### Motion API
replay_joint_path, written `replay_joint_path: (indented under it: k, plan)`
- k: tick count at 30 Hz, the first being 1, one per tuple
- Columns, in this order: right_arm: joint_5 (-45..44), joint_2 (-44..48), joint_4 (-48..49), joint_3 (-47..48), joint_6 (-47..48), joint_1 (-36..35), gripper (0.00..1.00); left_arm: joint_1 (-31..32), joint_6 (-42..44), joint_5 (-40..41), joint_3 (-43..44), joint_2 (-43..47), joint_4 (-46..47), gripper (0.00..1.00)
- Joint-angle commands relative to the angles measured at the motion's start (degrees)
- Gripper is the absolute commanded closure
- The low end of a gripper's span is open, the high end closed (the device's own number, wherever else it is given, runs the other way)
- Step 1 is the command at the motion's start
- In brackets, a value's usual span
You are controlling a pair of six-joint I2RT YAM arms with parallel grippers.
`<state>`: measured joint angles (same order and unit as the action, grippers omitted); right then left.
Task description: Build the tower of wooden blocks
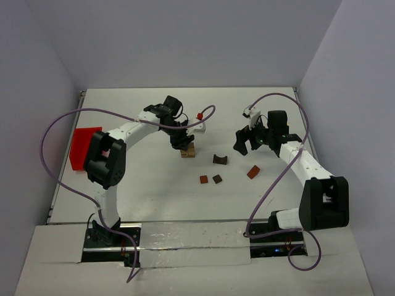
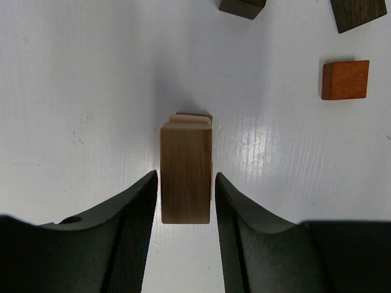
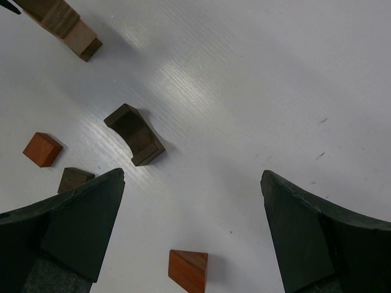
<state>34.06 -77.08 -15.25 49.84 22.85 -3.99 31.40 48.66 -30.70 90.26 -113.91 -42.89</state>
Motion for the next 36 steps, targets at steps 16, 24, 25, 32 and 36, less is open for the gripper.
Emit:
replay_joint_path:
  k: [16, 24, 25, 32, 36]
  plan:
    - [0.7, -0.2, 0.8, 0.6, 0.4, -0.2, 0.0, 0.9, 0.7, -1.6, 1.5, 0.4, 0.8, 0.59]
    - [0.7, -0.3, 0.8, 0.7, 0.4, -0.2, 0.0, 0.9, 0.6, -1.6, 1.5, 0.4, 0.8, 0.61]
    - [0.7, -0.3, 0.7, 0.6, 0.4, -0.2, 0.0, 0.9, 0.6, -1.6, 1.5, 0.4, 0.9, 0.62]
    - [0.6, -0.3, 0.7, 0.6, 0.4, -0.2, 0.0, 0.9, 0.4, -0.9, 1.3, 0.5, 1.2, 0.5]
    - [0.5, -0.3, 0.7, 0.7, 0.5, -0.2, 0.0, 0.9, 0.5, -0.4, 0.3, 1.1, 1.9, 0.35]
